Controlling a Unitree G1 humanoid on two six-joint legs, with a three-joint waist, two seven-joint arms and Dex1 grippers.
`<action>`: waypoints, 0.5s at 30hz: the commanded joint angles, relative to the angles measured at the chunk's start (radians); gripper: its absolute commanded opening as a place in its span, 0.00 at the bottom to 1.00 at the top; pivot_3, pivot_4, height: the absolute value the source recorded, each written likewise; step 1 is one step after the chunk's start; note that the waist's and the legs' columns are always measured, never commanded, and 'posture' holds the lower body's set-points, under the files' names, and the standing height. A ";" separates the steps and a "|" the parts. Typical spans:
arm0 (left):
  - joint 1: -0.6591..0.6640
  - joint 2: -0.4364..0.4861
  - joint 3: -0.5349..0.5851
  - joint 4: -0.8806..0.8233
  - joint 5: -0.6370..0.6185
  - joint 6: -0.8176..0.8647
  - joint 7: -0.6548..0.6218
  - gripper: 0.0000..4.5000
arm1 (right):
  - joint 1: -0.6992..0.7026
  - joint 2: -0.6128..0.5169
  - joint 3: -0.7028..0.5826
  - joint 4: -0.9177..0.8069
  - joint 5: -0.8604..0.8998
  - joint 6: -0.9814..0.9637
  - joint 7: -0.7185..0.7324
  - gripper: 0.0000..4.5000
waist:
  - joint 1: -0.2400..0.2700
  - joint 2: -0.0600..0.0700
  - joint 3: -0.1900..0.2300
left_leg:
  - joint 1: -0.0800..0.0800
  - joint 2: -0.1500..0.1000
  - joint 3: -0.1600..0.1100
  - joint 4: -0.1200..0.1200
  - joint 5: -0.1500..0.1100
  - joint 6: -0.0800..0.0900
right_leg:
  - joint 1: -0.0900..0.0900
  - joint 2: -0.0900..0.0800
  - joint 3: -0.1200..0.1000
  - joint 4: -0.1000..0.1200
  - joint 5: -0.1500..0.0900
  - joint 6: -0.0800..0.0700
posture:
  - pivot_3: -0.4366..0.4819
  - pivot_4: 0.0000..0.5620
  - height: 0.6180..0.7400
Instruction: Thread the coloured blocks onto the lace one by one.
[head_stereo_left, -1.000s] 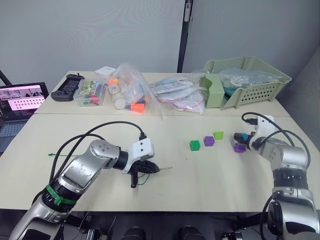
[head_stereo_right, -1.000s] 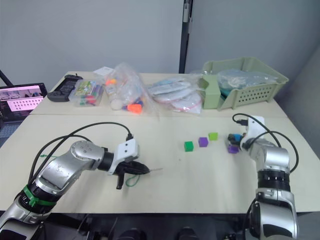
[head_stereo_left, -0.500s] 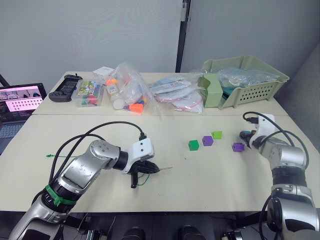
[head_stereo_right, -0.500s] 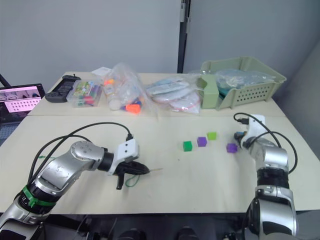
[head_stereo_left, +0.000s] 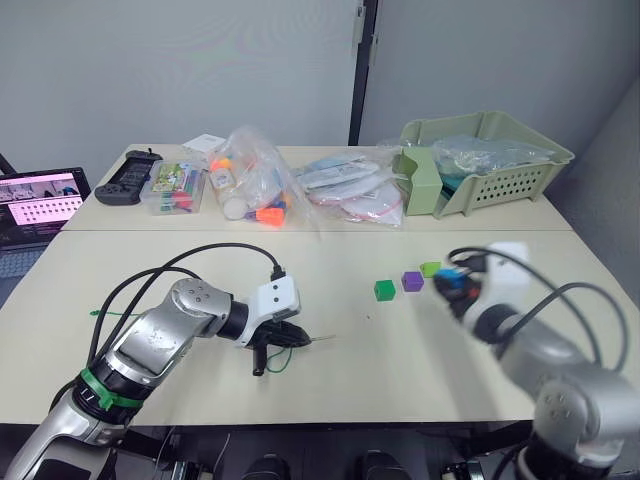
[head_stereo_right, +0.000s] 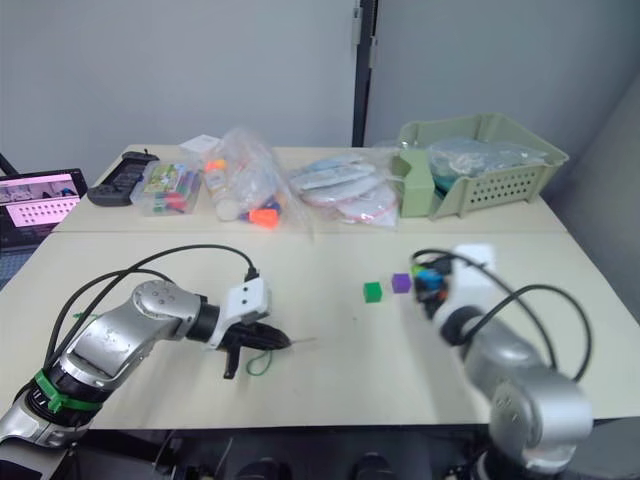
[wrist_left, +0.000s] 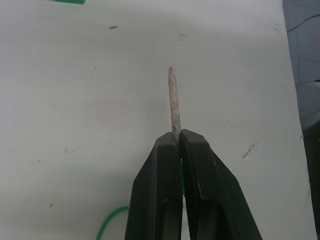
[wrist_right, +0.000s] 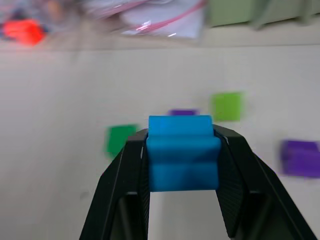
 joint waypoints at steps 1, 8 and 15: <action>-0.016 0.010 -0.003 -0.008 -0.002 -0.020 -0.022 0.00 | 0.051 0.107 0.125 -0.107 -0.002 0.095 -0.056 0.26 | 0.001 0.000 0.000 | 0.000 0.000 0.000 0.000 0.000 0.000 | 0.000 0.000 0.000 0.000 0.000 0.000 | 0.48 0.27 1.00; -0.030 0.031 -0.006 -0.001 0.001 -0.028 -0.054 0.00 | 0.186 0.159 0.324 -0.016 -0.103 0.035 -0.133 0.26 | 0.003 0.000 0.000 | -0.001 -0.001 0.001 0.000 0.000 0.000 | -0.001 -0.002 -0.001 -0.001 0.000 0.000 | 0.48 0.27 1.00; -0.025 0.049 -0.003 -0.010 0.004 -0.028 -0.066 0.00 | 0.258 0.154 0.418 0.110 -0.187 -0.094 -0.154 0.26 | -0.003 -0.001 0.000 | 0.001 0.000 0.002 0.000 0.000 0.000 | 0.000 0.000 -0.001 -0.002 0.000 0.000 | 0.48 0.27 1.00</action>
